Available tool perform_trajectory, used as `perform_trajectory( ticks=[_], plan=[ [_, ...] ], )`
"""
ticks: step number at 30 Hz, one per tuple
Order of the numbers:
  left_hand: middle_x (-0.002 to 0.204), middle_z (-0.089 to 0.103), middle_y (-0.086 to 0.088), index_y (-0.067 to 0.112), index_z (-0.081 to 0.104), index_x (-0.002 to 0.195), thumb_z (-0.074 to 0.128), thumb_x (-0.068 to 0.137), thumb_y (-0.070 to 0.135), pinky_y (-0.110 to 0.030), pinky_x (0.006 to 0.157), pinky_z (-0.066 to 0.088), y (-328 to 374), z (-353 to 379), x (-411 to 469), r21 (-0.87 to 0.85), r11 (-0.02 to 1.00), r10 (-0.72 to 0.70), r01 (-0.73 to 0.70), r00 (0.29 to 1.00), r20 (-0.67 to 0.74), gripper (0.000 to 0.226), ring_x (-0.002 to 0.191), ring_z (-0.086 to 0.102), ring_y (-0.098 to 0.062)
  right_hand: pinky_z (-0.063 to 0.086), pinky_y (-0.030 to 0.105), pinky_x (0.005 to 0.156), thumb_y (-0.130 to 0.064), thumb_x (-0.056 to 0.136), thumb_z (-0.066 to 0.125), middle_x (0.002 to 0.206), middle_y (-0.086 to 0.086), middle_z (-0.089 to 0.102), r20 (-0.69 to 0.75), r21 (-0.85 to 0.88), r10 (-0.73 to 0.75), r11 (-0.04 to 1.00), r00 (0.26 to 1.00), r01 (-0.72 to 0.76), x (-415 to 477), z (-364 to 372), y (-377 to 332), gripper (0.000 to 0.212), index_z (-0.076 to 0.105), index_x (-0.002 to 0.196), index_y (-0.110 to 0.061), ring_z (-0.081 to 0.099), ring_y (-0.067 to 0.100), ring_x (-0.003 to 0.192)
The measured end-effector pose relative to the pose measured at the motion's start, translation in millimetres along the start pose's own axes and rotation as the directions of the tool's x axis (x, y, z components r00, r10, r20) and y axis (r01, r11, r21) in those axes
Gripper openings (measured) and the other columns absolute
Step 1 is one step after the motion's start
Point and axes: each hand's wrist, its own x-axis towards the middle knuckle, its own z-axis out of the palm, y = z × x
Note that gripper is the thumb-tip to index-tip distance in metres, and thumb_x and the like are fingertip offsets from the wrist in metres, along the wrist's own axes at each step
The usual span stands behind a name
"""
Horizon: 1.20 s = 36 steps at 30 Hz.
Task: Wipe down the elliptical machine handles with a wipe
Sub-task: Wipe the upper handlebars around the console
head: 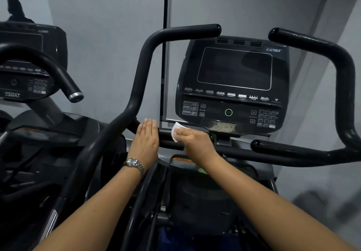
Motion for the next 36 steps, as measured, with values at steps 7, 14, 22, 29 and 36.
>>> perform_trajectory(
  ticks=[7, 14, 22, 29, 36],
  plan=[
    [0.152, 0.014, -0.020, -0.001, 0.007, 0.146, 0.047, 0.086, 0.007, -0.040, 0.118, 0.011, 27.2, -18.4, -25.5, -0.082, 0.996, 0.033, -0.025, 0.995, 0.097, 0.073, 0.144, 0.007, -0.031, 0.058, 0.035, 0.056, 0.017, 0.052, 0.062, 0.097, 0.003, 0.075, 0.050, -0.104, 0.203, 0.975, 0.978, -0.197, -49.8, -61.7, 21.8, 0.048, 0.076, 0.087, -0.012, 0.072, 0.028, 0.076],
    [0.143, 0.036, -0.011, 0.009, 0.028, 0.143, 0.052, 0.093, 0.021, -0.033, 0.102, 0.036, 66.5, -49.4, -67.6, -0.635, 0.767, 0.083, 0.095, 0.966, 0.246, 0.057, 0.129, 0.039, -0.024, 0.051, 0.027, 0.074, -0.004, 0.086, 0.064, 0.084, 0.006, 0.073, 0.147, 0.408, 0.821, 0.457, 0.551, -0.790, -62.8, -96.6, -41.0, 0.014, 0.076, 0.089, -0.008, 0.067, 0.019, 0.085],
    [0.121, 0.057, -0.006, 0.017, 0.050, 0.126, 0.058, 0.090, 0.028, -0.036, 0.096, 0.046, 99.8, -82.8, -90.5, -0.862, 0.481, 0.148, 0.161, 0.954, 0.261, 0.039, 0.111, 0.055, -0.018, 0.051, 0.033, 0.073, -0.001, 0.091, 0.059, 0.082, 0.003, 0.066, 0.499, 0.643, 0.768, -0.019, 0.401, -0.765, -97.4, -145.0, -86.1, 0.016, 0.066, 0.083, -0.013, 0.063, 0.017, 0.080],
    [0.074, 0.061, 0.002, 0.016, 0.057, 0.082, 0.071, 0.080, 0.019, -0.025, 0.062, 0.046, 133.4, -89.6, -120.9, -0.873, 0.460, 0.136, 0.159, 0.960, 0.246, 0.014, 0.066, 0.054, -0.012, 0.050, 0.026, 0.055, -0.006, 0.093, 0.059, 0.083, 0.010, 0.063, 0.557, 0.601, 0.762, -0.095, 0.330, -0.794, -141.8, -175.3, -90.1, 0.011, 0.064, 0.098, 0.002, 0.058, 0.018, 0.069],
    [0.068, 0.061, -0.009, 0.019, 0.059, 0.083, 0.076, 0.075, 0.017, -0.033, 0.057, 0.049, 168.6, -98.7, -154.4, -0.898, 0.407, 0.014, 0.166, 0.982, 0.188, 0.019, 0.058, 0.052, -0.014, 0.049, 0.025, 0.049, -0.013, 0.089, 0.065, 0.075, 0.008, 0.065, 0.578, 0.532, 0.763, -0.086, 0.288, -0.842, -180.9, -212.8, -92.4, 0.010, 0.067, 0.083, -0.004, 0.060, 0.015, 0.060]
  ],
)
